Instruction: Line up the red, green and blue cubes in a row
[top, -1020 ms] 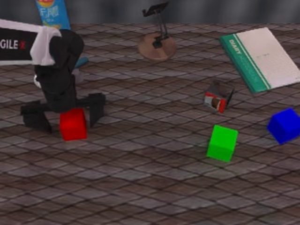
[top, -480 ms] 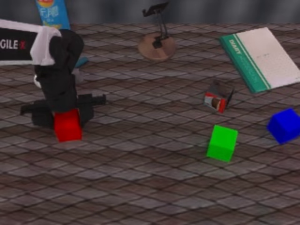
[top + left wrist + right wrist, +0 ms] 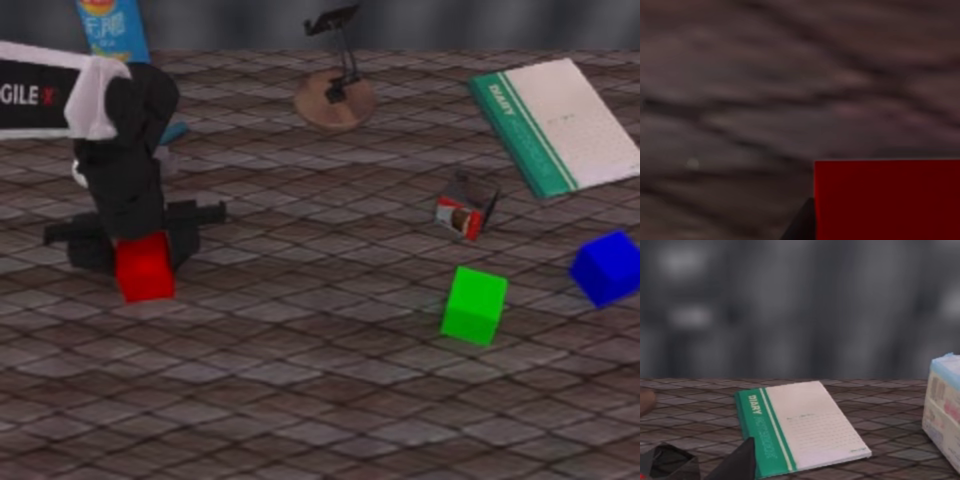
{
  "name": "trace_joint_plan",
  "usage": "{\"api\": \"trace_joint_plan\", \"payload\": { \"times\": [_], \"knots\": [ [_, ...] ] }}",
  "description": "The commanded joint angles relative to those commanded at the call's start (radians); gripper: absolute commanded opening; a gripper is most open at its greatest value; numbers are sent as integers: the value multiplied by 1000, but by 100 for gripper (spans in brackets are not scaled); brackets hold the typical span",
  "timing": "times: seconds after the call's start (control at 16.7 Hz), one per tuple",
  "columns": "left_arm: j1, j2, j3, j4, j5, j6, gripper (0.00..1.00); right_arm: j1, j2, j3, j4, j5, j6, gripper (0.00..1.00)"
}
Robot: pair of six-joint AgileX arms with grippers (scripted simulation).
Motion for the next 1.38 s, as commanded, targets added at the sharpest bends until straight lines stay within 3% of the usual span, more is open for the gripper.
{"api": "trace_joint_plan", "payload": {
  "times": [0.6,0.9,1.08,1.38],
  "knots": [
    [21,-124,136,-242,-9,3,0,0,0,0,0,0,0,100],
    [13,-125,137,-245,-9,3,0,0,0,0,0,0,0,100],
    [-52,-146,119,-250,-10,-33,0,0,0,0,0,0,0,100],
    [-250,-214,65,-262,-9,-153,0,0,0,0,0,0,0,100]
  ]
}}
